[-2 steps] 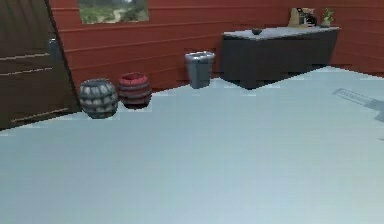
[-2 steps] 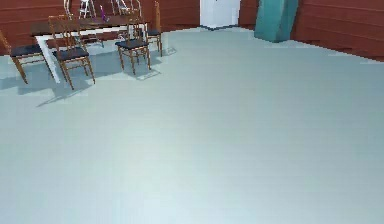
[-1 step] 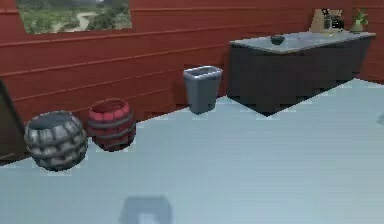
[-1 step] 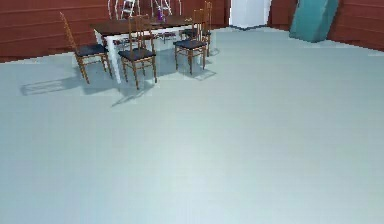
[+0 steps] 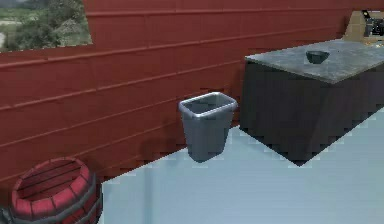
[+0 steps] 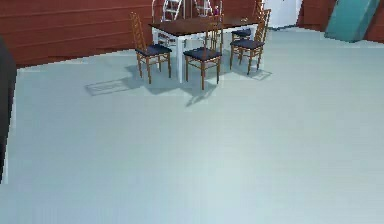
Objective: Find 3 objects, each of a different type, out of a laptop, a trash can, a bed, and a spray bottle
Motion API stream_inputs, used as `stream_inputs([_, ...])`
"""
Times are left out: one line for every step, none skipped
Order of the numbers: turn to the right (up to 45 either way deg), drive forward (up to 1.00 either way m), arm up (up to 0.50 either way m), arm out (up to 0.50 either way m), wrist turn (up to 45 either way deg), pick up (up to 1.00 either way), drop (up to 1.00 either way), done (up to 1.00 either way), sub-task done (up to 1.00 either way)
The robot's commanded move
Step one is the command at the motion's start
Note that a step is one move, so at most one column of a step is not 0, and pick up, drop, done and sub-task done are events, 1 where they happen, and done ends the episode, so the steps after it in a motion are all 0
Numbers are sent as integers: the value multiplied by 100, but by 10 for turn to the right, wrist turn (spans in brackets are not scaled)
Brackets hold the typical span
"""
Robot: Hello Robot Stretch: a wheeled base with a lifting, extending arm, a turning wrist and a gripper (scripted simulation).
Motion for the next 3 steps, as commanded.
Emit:
stream_inputs([0, 75, 0, 0, 0, 0, 0, 0, 0])
stream_inputs([-450, 0, 0, 0, 0, 0, 0, 0, 0])
stream_inputs([-450, 0, 0, 0, 0, 0, 0, 0, 0])
